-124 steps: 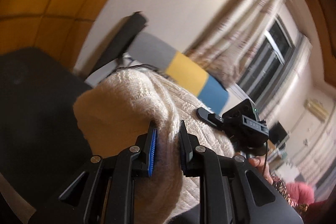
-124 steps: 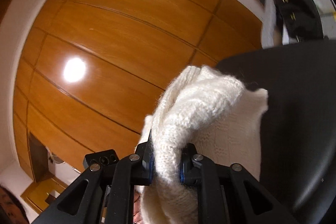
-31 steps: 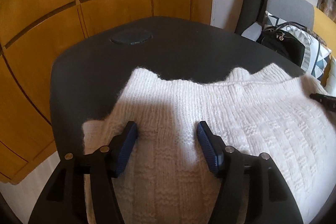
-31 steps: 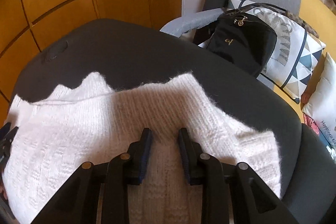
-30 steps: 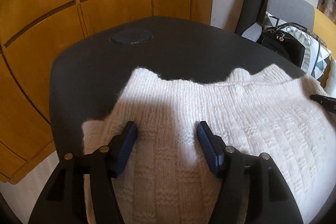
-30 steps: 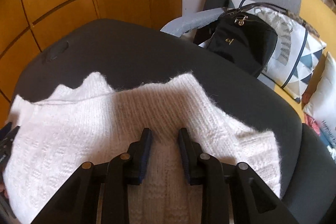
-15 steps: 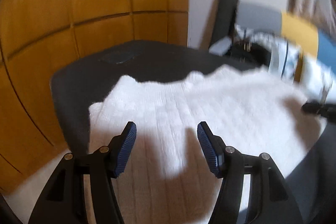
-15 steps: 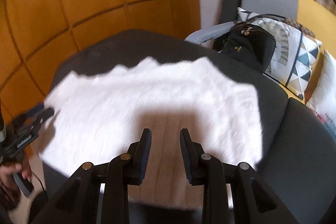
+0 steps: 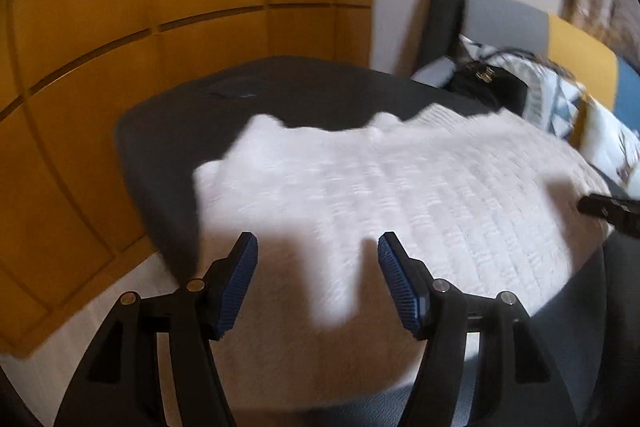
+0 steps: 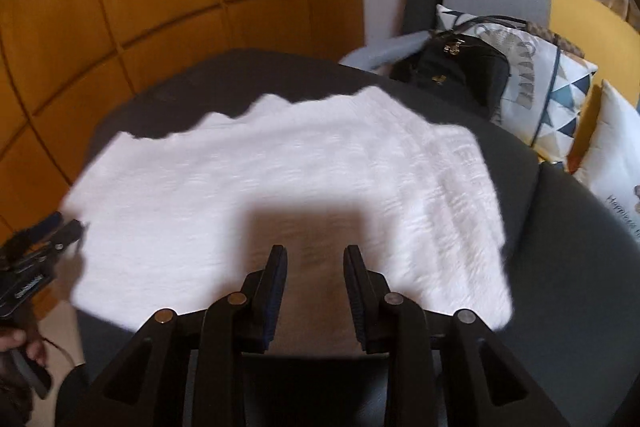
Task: Fold clothes
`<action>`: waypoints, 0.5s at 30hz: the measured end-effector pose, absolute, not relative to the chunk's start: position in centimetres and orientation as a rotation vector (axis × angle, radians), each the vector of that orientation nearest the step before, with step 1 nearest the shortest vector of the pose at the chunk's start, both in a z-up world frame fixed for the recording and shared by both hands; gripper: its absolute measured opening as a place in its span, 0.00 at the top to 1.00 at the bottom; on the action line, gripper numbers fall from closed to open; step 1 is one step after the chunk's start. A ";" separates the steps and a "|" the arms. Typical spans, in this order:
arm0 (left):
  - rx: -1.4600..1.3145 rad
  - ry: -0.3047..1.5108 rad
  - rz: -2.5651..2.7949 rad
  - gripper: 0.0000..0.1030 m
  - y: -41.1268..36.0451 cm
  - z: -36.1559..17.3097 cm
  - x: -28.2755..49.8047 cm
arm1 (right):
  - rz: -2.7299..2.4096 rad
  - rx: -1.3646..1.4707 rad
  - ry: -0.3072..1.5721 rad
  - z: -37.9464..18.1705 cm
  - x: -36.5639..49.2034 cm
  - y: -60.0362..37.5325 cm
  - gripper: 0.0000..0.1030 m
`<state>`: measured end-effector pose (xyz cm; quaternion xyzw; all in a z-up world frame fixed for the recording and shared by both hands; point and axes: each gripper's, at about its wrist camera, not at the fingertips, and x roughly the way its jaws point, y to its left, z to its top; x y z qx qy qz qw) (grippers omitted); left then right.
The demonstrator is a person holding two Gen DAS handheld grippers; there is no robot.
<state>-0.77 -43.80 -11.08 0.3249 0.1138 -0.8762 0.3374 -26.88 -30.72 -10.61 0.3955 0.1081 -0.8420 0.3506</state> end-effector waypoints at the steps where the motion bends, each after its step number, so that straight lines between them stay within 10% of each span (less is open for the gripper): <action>1: 0.864 0.305 -2.264 0.36 -43.9 -11.5 -0.6 | -2.176 1.024 0.301 -10.8 -26.5 -30.9 0.72; 15: 0.969 0.252 -2.210 0.31 -42.4 -12.8 -0.2 | -2.240 1.120 0.209 -12.0 -24.5 -30.0 0.70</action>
